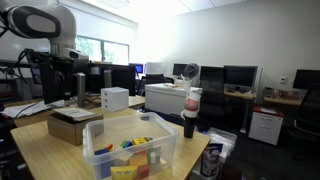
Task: Open the brown box
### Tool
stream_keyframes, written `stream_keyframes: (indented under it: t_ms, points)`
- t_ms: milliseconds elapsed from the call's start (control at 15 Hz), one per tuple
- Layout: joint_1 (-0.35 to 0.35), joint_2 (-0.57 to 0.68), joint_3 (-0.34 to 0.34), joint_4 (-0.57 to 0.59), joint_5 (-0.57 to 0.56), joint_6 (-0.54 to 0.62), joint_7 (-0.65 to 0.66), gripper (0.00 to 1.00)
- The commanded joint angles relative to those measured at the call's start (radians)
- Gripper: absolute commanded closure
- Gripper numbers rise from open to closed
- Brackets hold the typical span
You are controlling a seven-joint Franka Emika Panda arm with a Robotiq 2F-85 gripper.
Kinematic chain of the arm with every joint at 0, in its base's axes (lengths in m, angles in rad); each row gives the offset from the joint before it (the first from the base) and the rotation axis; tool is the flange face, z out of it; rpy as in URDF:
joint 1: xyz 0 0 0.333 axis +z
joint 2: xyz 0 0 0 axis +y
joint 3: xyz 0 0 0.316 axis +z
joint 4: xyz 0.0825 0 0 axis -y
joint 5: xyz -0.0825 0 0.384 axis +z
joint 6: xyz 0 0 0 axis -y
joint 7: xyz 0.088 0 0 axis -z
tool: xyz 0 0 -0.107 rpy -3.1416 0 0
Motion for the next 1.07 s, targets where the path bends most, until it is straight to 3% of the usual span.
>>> stream_keyframes:
  t_ms: [0,67,1000]
  points:
    - [0.001,-0.033,-0.022,-0.079,0.058,0.058,-0.056,0.00]
    - [0.001,0.012,-0.030,-0.031,0.070,0.052,-0.062,0.00]
    - [0.027,0.035,-0.048,-0.028,0.141,0.085,-0.144,0.00]
